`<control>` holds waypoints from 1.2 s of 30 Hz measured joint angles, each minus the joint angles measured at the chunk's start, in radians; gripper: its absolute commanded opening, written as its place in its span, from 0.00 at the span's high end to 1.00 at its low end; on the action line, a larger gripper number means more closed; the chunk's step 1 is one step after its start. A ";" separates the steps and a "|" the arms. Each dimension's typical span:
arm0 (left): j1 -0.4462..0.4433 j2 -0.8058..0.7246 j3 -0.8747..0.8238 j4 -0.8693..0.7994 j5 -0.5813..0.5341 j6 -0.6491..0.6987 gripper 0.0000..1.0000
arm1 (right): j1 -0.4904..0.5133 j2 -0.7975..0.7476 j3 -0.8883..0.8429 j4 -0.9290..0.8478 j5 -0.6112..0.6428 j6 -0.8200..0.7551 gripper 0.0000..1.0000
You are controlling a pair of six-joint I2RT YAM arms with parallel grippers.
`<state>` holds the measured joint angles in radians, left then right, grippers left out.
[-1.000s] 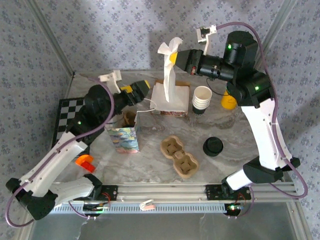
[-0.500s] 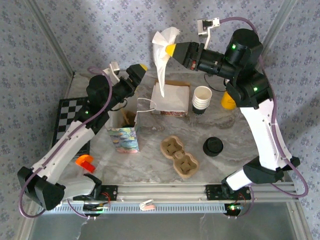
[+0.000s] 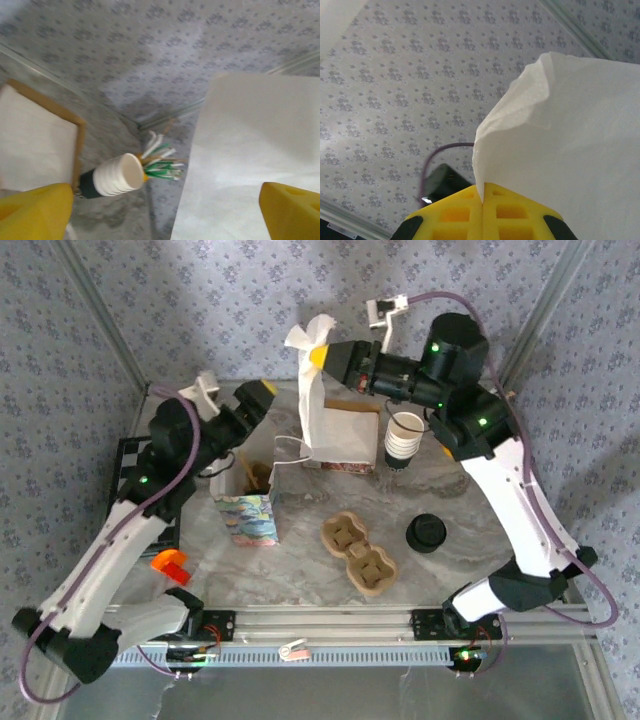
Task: Pack the takeout coffee
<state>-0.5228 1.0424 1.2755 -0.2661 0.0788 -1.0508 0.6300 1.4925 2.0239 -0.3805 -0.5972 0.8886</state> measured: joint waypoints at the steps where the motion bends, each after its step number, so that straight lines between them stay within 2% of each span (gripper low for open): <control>1: 0.014 -0.028 0.011 -0.053 -0.022 0.027 0.15 | 0.014 0.017 -0.001 0.003 0.001 0.006 1.00; 6: 0.077 -0.153 0.036 -0.283 -0.134 0.150 0.19 | 0.097 0.095 0.004 0.027 0.021 0.022 1.00; 10: 0.109 -0.177 0.092 -0.443 -0.183 0.234 0.21 | 0.167 0.146 0.022 0.043 0.057 0.040 1.00; 16: 0.117 -0.184 0.125 -0.570 -0.235 0.311 0.22 | 0.217 0.145 -0.081 0.101 0.150 0.086 1.00; 23: 0.117 -0.184 0.125 -0.630 -0.253 0.348 0.23 | 0.240 0.136 -0.208 0.084 0.272 0.124 1.00; 29: 0.119 -0.183 0.124 -0.648 -0.261 0.363 0.23 | 0.282 0.126 -0.200 -0.027 0.371 0.102 1.00; 36: 0.124 -0.186 0.123 -0.652 -0.280 0.362 0.23 | 0.312 0.127 -0.179 -0.135 0.429 0.074 1.00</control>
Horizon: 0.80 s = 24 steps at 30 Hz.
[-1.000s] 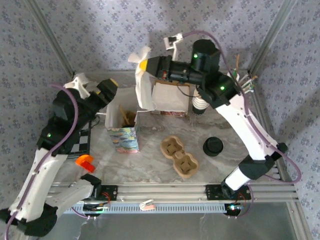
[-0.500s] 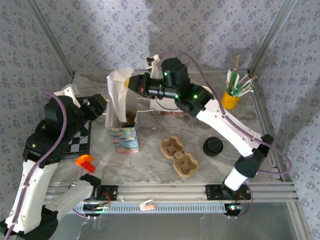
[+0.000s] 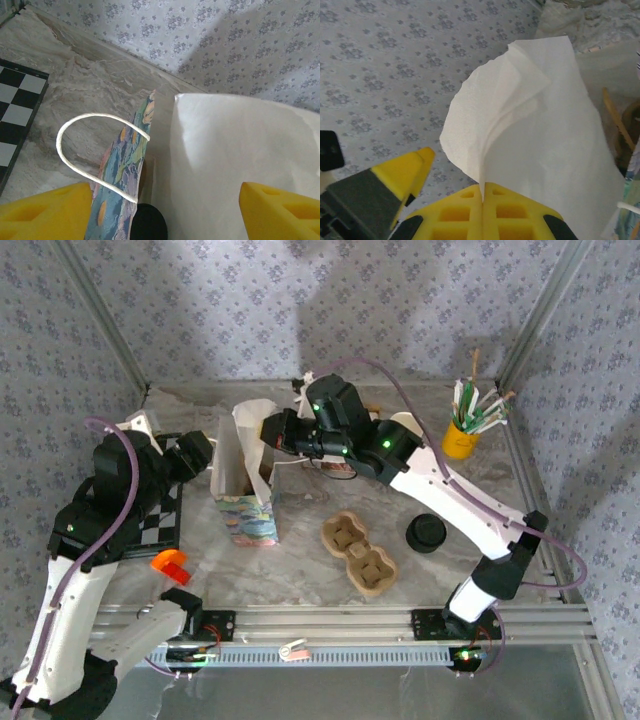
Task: Pack the takeout coffee
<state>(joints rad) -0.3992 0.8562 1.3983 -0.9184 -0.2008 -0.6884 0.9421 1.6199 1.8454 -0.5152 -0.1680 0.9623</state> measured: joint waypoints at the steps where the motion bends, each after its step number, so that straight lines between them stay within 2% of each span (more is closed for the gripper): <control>1: 0.000 -0.001 0.000 0.000 -0.002 0.000 0.23 | 0.003 0.015 0.018 -0.022 0.001 -0.005 1.00; 18: 0.000 -0.003 0.000 -0.010 -0.043 0.017 0.22 | 0.042 0.368 0.393 -0.384 0.136 -0.206 1.00; 19: 0.000 -0.003 0.000 -0.013 -0.047 0.018 0.22 | 0.043 0.394 0.426 -0.407 0.146 -0.224 0.98; 21: 0.000 -0.003 0.000 -0.015 -0.053 0.019 0.22 | 0.047 0.437 0.478 -0.447 0.159 -0.251 0.87; 23: 0.000 -0.002 0.000 -0.018 -0.056 0.020 0.22 | 0.049 0.476 0.528 -0.486 0.165 -0.284 0.65; 24: 0.000 0.000 0.000 -0.021 -0.059 0.023 0.22 | 0.051 0.488 0.548 -0.502 0.169 -0.299 0.61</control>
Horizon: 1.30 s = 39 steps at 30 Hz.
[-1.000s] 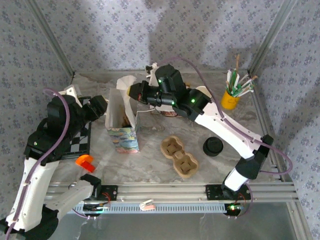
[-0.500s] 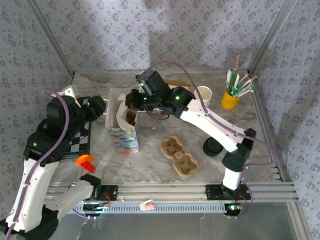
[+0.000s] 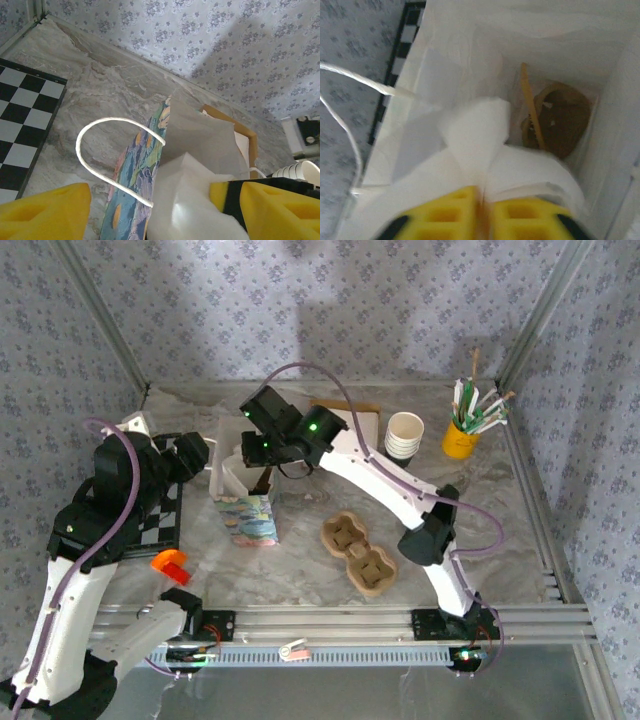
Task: Pack the takeout coffee
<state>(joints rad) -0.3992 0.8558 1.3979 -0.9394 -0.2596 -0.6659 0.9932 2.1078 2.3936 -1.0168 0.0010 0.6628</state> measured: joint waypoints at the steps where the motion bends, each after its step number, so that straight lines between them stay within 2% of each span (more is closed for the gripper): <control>1: 0.000 0.003 0.000 -0.003 -0.002 0.002 0.22 | 0.001 0.011 0.026 -0.020 0.009 -0.018 0.57; 5: 0.000 0.005 0.000 -0.011 -0.018 0.008 0.22 | 0.006 0.013 0.120 -0.073 0.051 -0.079 0.45; 8: 0.000 0.010 0.000 -0.018 -0.022 0.012 0.22 | 0.008 -0.022 0.132 -0.082 0.064 -0.127 0.43; 17: 0.007 0.003 0.000 -0.041 -0.034 0.015 0.22 | 0.039 -0.048 0.179 -0.130 -0.068 -0.280 0.44; 26: 0.007 -0.034 0.003 -0.080 -0.068 0.014 0.22 | 0.043 -0.003 0.243 -0.165 -0.069 -0.367 0.47; 29: 0.011 -0.038 0.011 -0.084 -0.071 0.014 0.22 | 0.036 0.031 0.247 -0.165 -0.084 -0.386 0.54; 33: 0.013 -0.036 0.011 -0.083 -0.063 0.011 0.29 | 0.030 0.085 0.248 -0.175 -0.074 -0.405 0.56; 37: 0.013 -0.021 0.011 -0.082 -0.011 0.014 0.36 | 0.017 0.099 0.232 -0.186 -0.048 -0.418 0.56; 39: 0.013 0.002 0.011 -0.076 0.034 0.020 0.36 | 0.009 0.089 0.222 -0.177 -0.045 -0.425 0.55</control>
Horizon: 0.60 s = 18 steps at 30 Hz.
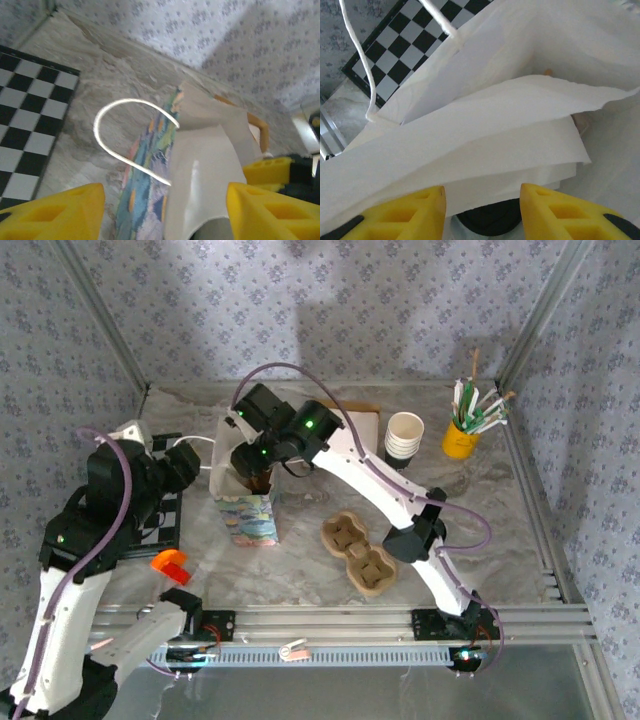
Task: Pack the takeout coffee
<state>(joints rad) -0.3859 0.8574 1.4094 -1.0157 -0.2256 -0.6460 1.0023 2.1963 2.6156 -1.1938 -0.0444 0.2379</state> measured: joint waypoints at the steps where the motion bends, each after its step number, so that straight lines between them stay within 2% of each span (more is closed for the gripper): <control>1: 0.000 0.019 0.000 0.004 0.030 0.004 0.36 | -0.003 -0.013 -0.013 0.006 0.000 -0.003 0.54; 5: 0.000 0.108 0.004 0.019 0.125 0.023 0.38 | -0.008 -0.102 -0.088 0.042 -0.001 -0.017 0.49; 10: 0.000 0.212 0.003 0.053 0.214 0.046 0.49 | -0.029 -0.235 -0.140 0.077 -0.013 -0.018 0.49; 13: -0.010 0.232 0.003 0.062 0.249 0.052 0.52 | -0.058 -0.294 -0.162 0.095 -0.032 -0.008 0.49; 16: -0.044 0.255 0.011 0.064 0.263 0.060 0.60 | -0.090 -0.338 -0.199 0.116 -0.054 0.009 0.49; 18: -0.065 0.282 0.023 0.059 0.262 0.067 0.61 | -0.110 -0.362 -0.239 0.130 -0.062 0.018 0.49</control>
<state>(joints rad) -0.4511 1.1389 1.4322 -0.9565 0.0364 -0.5793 0.8925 1.8343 2.3764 -1.0641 -0.1066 0.2554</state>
